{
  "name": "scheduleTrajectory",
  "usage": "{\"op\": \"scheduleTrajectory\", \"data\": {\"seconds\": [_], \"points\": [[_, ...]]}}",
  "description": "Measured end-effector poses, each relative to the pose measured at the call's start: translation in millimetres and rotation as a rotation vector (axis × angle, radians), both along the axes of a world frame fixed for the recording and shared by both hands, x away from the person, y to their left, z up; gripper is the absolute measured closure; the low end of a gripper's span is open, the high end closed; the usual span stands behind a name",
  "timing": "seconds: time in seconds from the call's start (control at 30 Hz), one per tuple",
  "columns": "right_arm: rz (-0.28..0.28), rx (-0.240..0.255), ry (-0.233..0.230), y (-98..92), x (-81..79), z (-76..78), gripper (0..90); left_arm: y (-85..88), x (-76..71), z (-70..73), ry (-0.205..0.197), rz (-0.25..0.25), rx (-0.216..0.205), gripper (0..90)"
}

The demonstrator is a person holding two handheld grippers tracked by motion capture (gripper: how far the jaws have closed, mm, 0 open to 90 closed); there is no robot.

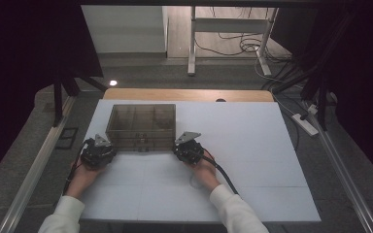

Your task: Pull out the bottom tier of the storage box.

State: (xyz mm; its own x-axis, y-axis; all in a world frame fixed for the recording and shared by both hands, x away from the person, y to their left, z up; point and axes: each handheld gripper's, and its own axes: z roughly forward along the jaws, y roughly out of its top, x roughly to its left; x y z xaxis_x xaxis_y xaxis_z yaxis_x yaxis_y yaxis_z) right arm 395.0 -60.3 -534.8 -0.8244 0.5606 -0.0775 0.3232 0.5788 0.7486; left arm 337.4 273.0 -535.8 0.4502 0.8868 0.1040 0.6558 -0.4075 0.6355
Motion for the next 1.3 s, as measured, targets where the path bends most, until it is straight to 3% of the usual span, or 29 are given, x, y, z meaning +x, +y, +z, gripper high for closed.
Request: {"op": "scheduleTrajectory", "data": {"seconds": [1.3], "points": [[0.038, -0.006, 0.018, -3.6, -15.4, 3.8, 83.4, 1.2, -18.3, 1.6, 0.003, -0.017, 0.005, 72.4]]}}
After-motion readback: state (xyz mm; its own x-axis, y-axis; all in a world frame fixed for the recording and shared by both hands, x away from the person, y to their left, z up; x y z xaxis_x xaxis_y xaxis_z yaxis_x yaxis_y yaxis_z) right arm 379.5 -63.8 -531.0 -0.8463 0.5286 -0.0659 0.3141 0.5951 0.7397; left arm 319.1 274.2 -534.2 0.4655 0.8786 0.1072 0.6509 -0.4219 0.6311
